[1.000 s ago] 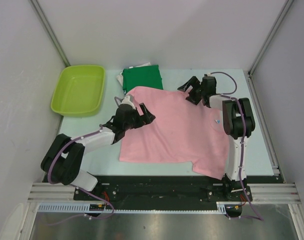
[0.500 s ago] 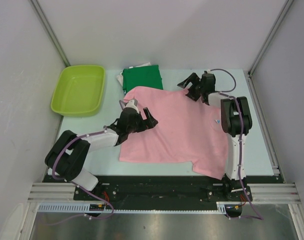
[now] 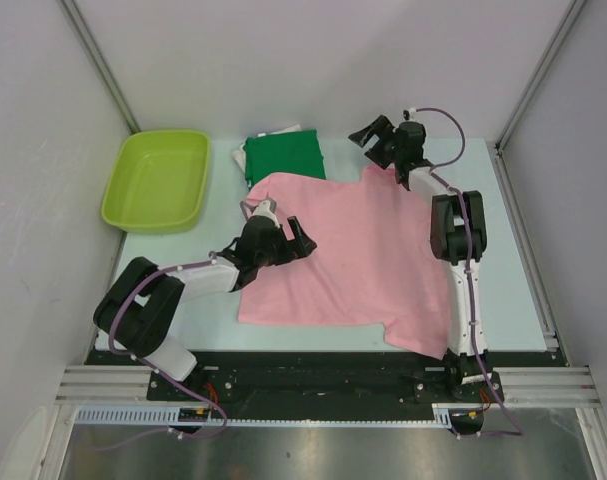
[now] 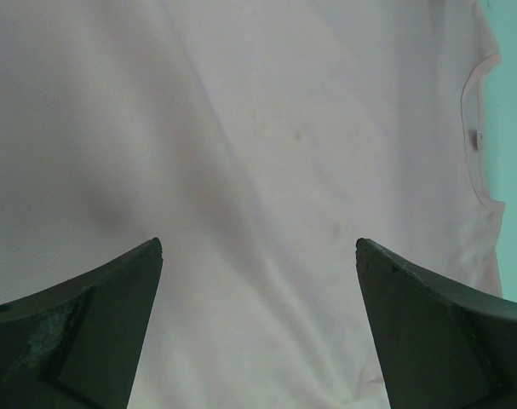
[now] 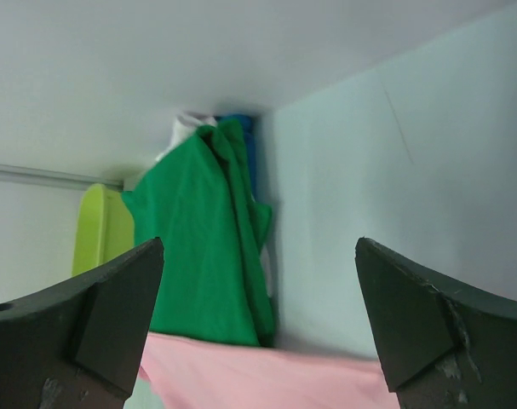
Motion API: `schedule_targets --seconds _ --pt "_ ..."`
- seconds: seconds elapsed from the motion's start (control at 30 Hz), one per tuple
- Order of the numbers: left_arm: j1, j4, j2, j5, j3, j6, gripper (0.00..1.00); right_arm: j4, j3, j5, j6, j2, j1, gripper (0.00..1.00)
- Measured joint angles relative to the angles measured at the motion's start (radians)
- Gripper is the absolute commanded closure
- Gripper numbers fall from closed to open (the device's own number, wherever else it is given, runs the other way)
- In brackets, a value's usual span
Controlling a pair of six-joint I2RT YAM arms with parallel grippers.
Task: Fold and stack the t-shirts
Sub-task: Flatten the tshirt out
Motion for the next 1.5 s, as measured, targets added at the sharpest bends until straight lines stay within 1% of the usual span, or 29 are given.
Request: schedule_targets --seconds 0.1,0.2,0.27,0.33,0.5,0.6,0.73,0.8,0.9,1.07,1.17,1.27,1.5 --pt "-0.001 0.000 0.003 0.000 0.000 0.000 0.00 0.045 0.053 -0.004 -0.007 0.024 0.009 0.00" --pt "-0.004 0.001 0.002 -0.006 -0.002 0.001 0.00 0.130 -0.001 0.003 -0.026 0.003 0.019 0.00" --pt "-0.006 -0.003 -0.007 -0.018 -0.009 0.002 0.00 0.183 -0.128 0.022 -0.046 -0.061 0.024 0.00" --pt "-0.010 -0.021 -0.029 -0.034 -0.016 0.006 0.00 0.202 -0.242 0.042 -0.068 -0.134 0.029 0.00" --pt "-0.014 -0.038 -0.100 -0.055 -0.016 0.012 0.00 0.162 -0.479 0.145 -0.166 -0.393 0.034 0.00" --pt "-0.019 -0.037 -0.118 -0.064 -0.016 0.016 0.00 0.109 -0.518 0.229 -0.236 -0.536 0.034 0.00" --pt "-0.028 -0.041 -0.118 -0.068 -0.016 0.018 0.00 0.053 -0.517 0.340 -0.293 -0.626 0.027 0.01" --pt "-0.032 -0.041 -0.118 -0.068 -0.016 0.018 0.00 0.020 -0.516 0.377 -0.298 -0.621 0.017 0.00" --pt "-0.034 -0.041 -0.118 -0.069 -0.016 0.018 0.00 -0.032 -0.516 0.412 -0.295 -0.572 -0.009 0.00" --pt "-0.034 -0.042 -0.116 -0.069 -0.016 0.018 0.00 -0.114 -0.517 0.425 -0.278 -0.453 -0.049 0.00" --pt "-0.034 -0.042 -0.108 -0.069 -0.016 0.018 0.00 -0.142 -0.512 0.425 -0.268 -0.411 -0.054 0.00" --pt "-0.034 -0.042 -0.098 -0.070 -0.016 0.018 0.00 -0.171 -0.477 0.417 -0.260 -0.372 -0.054 0.00" --pt "-0.034 -0.044 -0.071 -0.071 -0.016 0.018 0.00 -0.174 -0.362 0.397 -0.238 -0.290 -0.052 0.00"
